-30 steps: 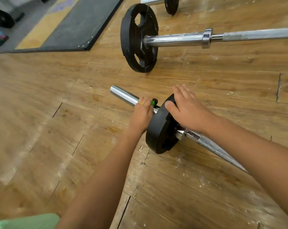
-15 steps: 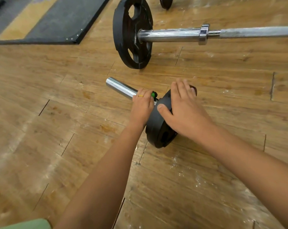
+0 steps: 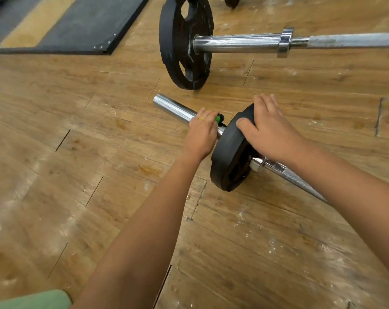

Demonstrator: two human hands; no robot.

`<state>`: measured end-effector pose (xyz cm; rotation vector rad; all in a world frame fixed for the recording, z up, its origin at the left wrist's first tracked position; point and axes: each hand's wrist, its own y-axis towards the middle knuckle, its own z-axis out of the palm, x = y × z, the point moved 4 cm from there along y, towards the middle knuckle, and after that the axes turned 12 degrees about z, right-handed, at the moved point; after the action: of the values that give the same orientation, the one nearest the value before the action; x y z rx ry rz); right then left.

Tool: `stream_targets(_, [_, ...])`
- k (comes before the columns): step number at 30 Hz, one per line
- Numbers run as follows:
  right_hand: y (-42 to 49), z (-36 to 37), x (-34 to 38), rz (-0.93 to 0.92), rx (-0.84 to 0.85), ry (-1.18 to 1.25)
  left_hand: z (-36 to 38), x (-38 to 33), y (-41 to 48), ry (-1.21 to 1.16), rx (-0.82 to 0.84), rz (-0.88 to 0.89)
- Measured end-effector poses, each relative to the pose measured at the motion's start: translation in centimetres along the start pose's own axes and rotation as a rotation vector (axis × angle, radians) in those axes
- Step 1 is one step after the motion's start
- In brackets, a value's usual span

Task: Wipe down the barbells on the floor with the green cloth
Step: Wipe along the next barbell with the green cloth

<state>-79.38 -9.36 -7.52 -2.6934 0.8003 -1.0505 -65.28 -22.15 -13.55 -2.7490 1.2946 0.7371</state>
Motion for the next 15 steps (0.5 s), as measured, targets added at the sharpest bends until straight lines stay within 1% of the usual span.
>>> stream_targets(2, [0.1,-0.2,-0.1,-0.001,0.016,0.01,0.9,-1.0,-1.4,-0.031,0.052,0.09])
stream_targets(4, [-0.1,-0.1,0.0,-0.004,0.019,0.014,1.4,-1.7,-3.1,-0.099,0.141,0.186])
stream_targets(6, [-0.4,0.2,0.0,-0.01,0.008,0.018,1.0,-1.0,-2.5,-0.087,0.15,0.228])
stream_targets(7, [-0.4,0.3,0.1,-0.015,0.006,0.02,0.7,-0.3,-1.7,-0.079,0.132,0.171])
stream_targets(9, [-0.5,0.3,0.2,-0.018,0.002,0.02,-0.1,0.6,-0.3,-0.064,0.04,0.021])
stream_targets(10, [-0.5,0.2,0.2,-0.017,0.0,0.018,-0.2,0.6,-0.2,-0.052,0.007,0.001])
stream_targets(11, [-0.6,0.2,0.2,-0.014,-0.001,0.017,0.0,0.2,-0.4,-0.054,-0.001,0.016])
stream_targets(13, [-0.8,0.2,0.4,-0.008,-0.01,0.017,0.8,-0.8,-2.1,-0.069,0.035,0.08])
stream_targets(15, [-1.3,0.6,0.6,-0.008,-0.036,0.001,0.8,-0.7,-2.8,-0.093,0.023,0.111])
